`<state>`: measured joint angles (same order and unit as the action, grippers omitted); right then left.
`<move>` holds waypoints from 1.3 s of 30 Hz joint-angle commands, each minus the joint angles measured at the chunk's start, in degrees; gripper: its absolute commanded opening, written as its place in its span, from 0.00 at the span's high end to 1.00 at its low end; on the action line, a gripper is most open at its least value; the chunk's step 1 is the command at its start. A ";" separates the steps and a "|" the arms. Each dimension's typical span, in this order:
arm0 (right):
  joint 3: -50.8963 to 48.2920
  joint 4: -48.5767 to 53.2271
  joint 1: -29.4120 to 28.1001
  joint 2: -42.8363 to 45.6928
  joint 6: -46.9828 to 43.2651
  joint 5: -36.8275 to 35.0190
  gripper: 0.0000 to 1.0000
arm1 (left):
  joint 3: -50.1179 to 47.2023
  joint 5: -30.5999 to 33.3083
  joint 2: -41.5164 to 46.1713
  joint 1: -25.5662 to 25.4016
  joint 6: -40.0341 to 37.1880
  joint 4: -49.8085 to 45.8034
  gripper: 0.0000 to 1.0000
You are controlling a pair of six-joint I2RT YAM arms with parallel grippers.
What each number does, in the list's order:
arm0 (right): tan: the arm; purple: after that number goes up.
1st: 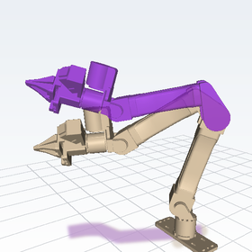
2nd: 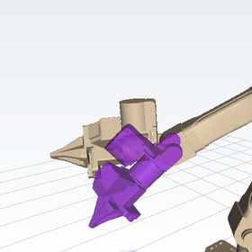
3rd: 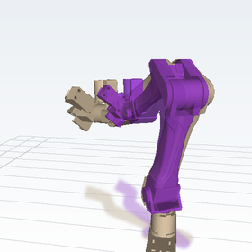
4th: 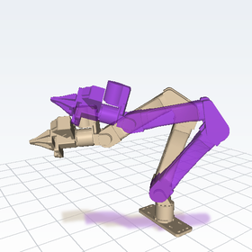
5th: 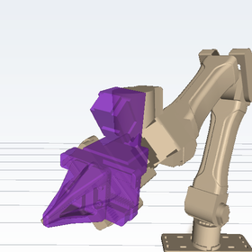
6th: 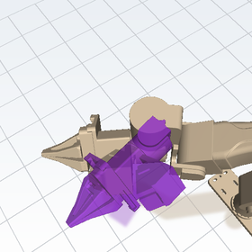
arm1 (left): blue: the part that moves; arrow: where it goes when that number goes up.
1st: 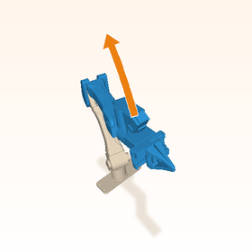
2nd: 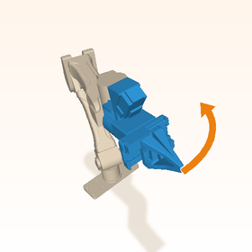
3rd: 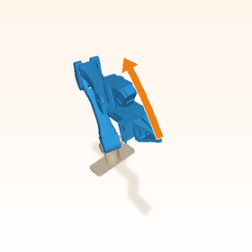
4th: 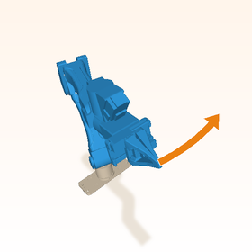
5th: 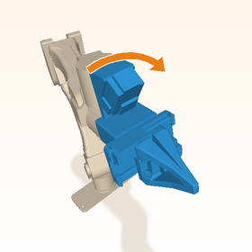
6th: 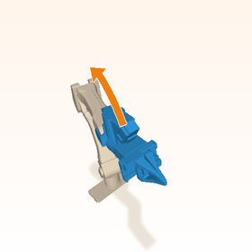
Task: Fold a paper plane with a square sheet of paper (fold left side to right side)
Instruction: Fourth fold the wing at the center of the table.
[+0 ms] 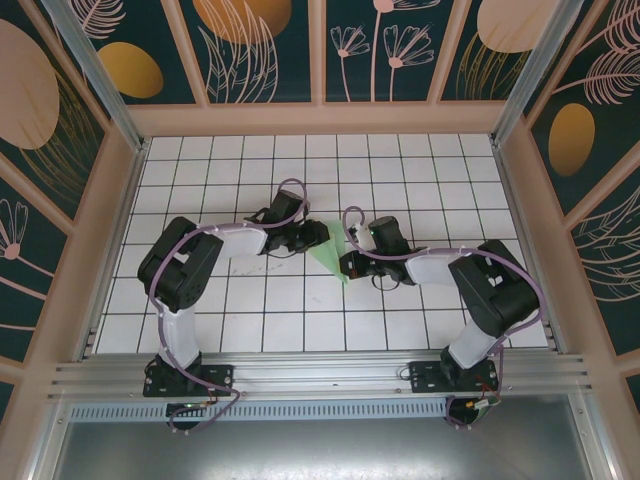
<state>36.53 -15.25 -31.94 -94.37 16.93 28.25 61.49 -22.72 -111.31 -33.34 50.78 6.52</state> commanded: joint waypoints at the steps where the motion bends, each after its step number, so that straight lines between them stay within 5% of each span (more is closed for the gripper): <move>1: -0.69 -1.98 0.30 -1.12 0.40 1.46 1.00 | 2.00 -0.66 -1.59 -0.30 0.50 -0.65 0.62; 18: -0.48 -2.25 0.25 -1.76 0.89 2.24 1.00 | 3.02 1.58 -4.35 -0.46 -0.84 -5.11 0.60; 39: 3.30 4.01 5.54 4.82 2.03 5.67 0.63 | 3.02 2.57 -4.70 -0.48 -1.21 -6.22 0.60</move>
<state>37.56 -14.28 -27.11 -91.13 18.83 33.08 64.20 -21.98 -114.17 -33.45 50.68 4.10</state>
